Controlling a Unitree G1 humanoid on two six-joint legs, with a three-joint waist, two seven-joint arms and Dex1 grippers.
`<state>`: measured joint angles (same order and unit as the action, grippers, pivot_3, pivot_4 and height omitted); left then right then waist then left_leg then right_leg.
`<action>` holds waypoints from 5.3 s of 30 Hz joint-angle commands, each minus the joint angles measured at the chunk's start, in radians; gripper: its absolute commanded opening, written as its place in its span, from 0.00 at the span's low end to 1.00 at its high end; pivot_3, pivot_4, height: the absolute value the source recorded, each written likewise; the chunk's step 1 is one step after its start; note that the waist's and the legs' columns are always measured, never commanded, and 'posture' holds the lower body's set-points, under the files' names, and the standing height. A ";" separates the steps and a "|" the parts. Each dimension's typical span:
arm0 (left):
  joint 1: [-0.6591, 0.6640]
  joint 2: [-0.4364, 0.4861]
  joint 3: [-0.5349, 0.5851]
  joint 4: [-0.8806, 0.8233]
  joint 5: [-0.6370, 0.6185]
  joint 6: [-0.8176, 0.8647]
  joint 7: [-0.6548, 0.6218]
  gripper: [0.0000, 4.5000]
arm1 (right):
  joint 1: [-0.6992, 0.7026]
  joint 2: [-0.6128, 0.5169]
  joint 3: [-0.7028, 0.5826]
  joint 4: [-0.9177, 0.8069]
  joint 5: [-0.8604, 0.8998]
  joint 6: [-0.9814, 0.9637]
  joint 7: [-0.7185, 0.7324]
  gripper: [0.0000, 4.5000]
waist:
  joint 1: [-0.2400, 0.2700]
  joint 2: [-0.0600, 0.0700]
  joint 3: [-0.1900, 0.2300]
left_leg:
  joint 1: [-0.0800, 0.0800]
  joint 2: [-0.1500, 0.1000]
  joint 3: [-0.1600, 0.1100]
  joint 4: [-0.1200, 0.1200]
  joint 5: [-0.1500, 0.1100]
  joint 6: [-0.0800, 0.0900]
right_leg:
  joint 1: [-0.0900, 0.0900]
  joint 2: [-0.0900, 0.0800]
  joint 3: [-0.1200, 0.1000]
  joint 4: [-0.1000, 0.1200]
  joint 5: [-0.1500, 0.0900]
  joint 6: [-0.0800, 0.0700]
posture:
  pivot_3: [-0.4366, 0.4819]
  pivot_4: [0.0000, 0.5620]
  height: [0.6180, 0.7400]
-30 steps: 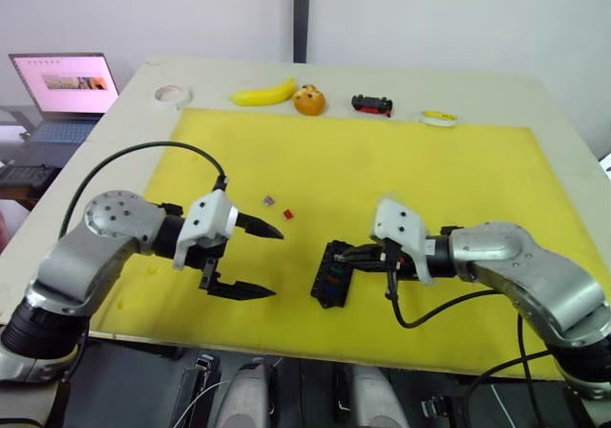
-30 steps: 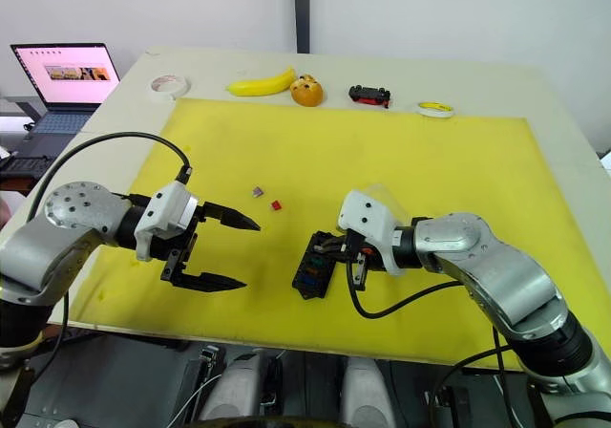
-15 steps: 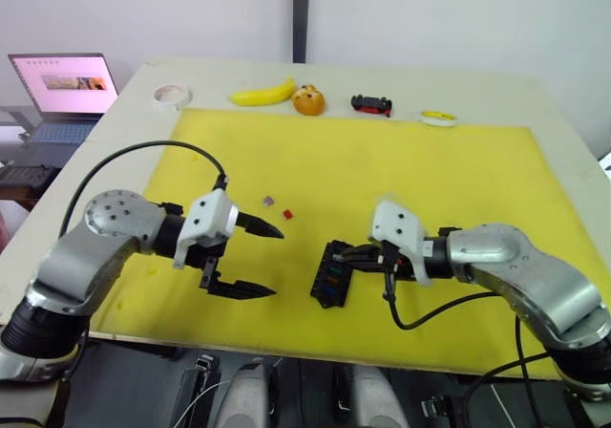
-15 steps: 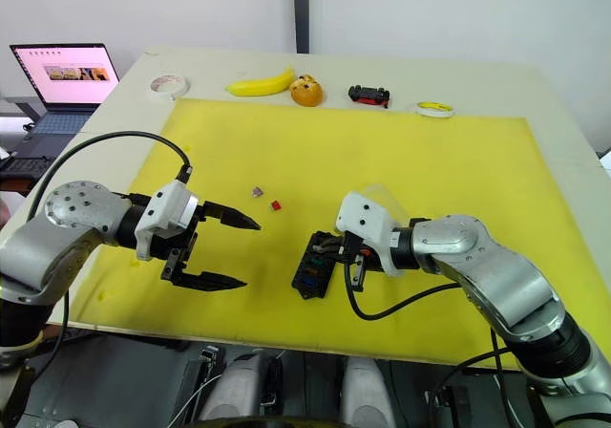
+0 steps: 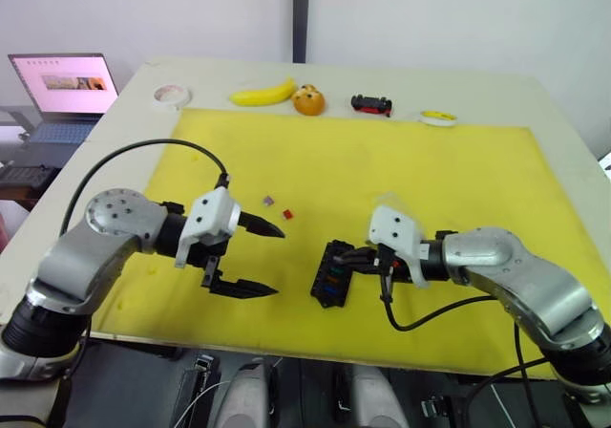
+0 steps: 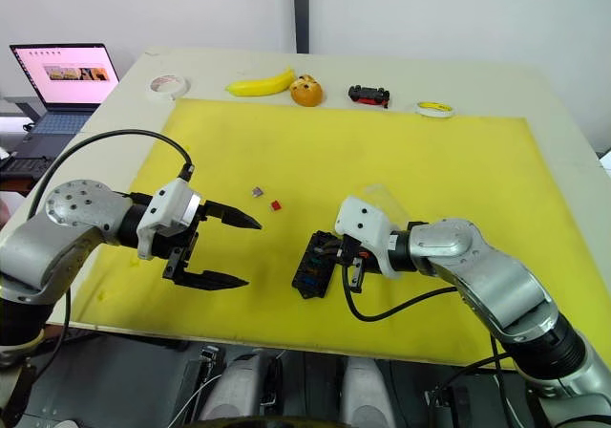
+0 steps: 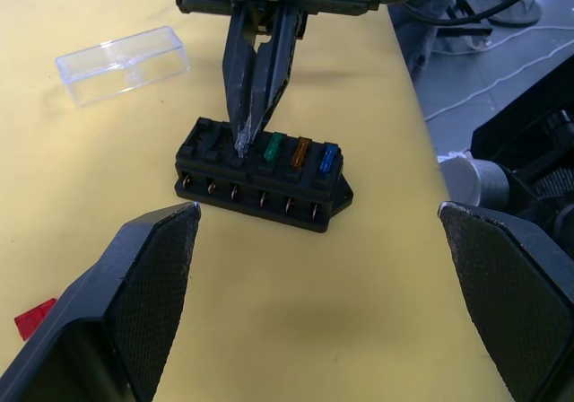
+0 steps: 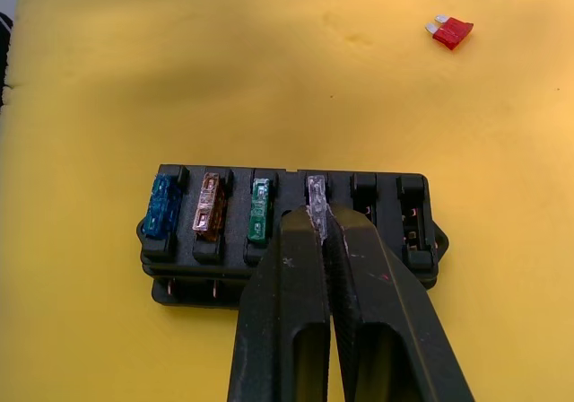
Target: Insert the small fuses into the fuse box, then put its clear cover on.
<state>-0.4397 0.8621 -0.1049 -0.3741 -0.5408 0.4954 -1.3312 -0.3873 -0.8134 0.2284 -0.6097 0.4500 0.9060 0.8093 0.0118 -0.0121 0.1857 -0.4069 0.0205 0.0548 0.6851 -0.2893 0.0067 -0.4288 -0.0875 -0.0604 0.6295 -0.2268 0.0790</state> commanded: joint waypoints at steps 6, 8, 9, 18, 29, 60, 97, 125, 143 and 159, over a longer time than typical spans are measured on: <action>-0.026 0.000 0.002 -0.035 -0.015 0.010 0.004 1.00 | -0.022 0.005 -0.031 -0.025 0.024 0.013 -0.006 0.01 | 0.000 0.000 0.000 | 0.000 0.000 0.000 0.000 0.000 0.000 | 0.000 0.000 0.000 0.000 0.000 0.000 | 0.48 0.27 0.98; -0.026 0.000 0.002 -0.036 -0.016 0.011 0.004 1.00 | -0.017 0.000 -0.019 -0.021 0.014 0.013 -0.006 0.01 | 0.000 0.000 0.000 | 0.000 0.000 0.000 0.000 0.000 0.000 | 0.000 0.000 0.000 0.000 0.000 0.000 | 0.48 0.27 0.98; -0.026 0.000 0.003 -0.037 -0.016 0.012 0.004 1.00 | -0.015 -0.001 -0.015 -0.020 0.011 0.012 -0.006 0.01 | 0.000 0.000 0.000 | 0.000 0.000 0.000 0.000 0.000 0.000 | 0.000 0.000 0.000 0.000 0.000 0.000 | 0.48 0.27 0.98; -0.024 0.000 0.006 -0.040 -0.015 0.017 0.007 1.00 | -0.003 0.003 0.027 0.011 -0.037 -0.011 -0.015 0.01 | -0.001 0.000 0.000 | 0.000 0.000 0.000 0.000 0.000 0.000 | 0.000 0.000 0.000 0.000 0.000 0.000 | 0.48 0.27 0.98; -0.023 -0.002 0.005 -0.036 -0.012 0.010 0.006 1.00 | 0.009 -0.024 0.064 0.027 -0.089 -0.018 -0.007 0.01 | -0.002 -0.002 -0.001 | 0.001 0.000 0.000 0.000 0.000 0.000 | 0.000 0.000 0.000 0.000 0.000 0.000 | 0.48 0.27 0.98; -0.001 0.002 0.010 -0.033 -0.008 -0.006 -0.001 1.00 | -0.009 0.021 -0.064 -0.024 0.026 0.014 -0.016 0.01 | 0.000 -0.002 -0.001 | 0.000 0.000 0.000 0.000 0.000 0.000 | 0.000 0.000 0.000 0.000 0.000 0.000 | 0.48 0.27 0.98; -0.007 -0.003 -0.002 -0.026 0.001 -0.015 -0.001 1.00 | -0.001 0.005 -0.046 -0.023 0.012 0.001 -0.023 0.01 | 0.000 -0.002 -0.001 | 0.000 0.000 0.000 0.000 0.000 0.000 | 0.000 0.000 0.000 0.000 0.000 0.000 | 0.48 0.27 0.98; 0.002 -0.003 0.003 -0.031 0.002 -0.014 0.002 1.00 | 0.022 0.005 0.016 0.028 -0.048 -0.048 -0.007 0.01 | -0.001 -0.002 -0.001 | 0.000 0.000 0.000 0.000 0.000 0.000 | 0.000 0.000 0.000 0.000 0.000 0.000 | 0.48 0.27 0.98; -0.002 -0.006 0.003 -0.032 0.002 -0.012 0.010 1.00 | -0.067 -0.023 0.029 0.022 -0.069 -0.006 0.048 0.01 | -0.001 -0.002 -0.001 | 0.001 0.000 0.000 0.000 0.000 0.000 | 0.000 0.000 0.000 0.001 0.000 0.000 | 0.48 0.27 0.98; -0.008 -0.011 -0.001 -0.034 0.003 -0.008 0.017 1.00 | -0.104 -0.005 0.020 0.010 -0.032 0.045 0.044 0.01 | -0.001 -0.002 -0.001 | 0.001 0.000 0.000 0.000 0.000 0.000 | 0.000 0.000 0.000 0.000 0.000 0.000 | 0.48 0.27 0.98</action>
<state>-0.4371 0.8517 -0.1054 -0.3883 -0.5336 0.4930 -1.3157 -0.4733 -0.8177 0.2609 -0.5805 0.4114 0.9555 0.8518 0.0112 -0.0139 0.1843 -0.4063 0.0208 0.0547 0.6853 -0.2893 0.0066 -0.4285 -0.0872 -0.0602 0.6298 -0.2269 0.0790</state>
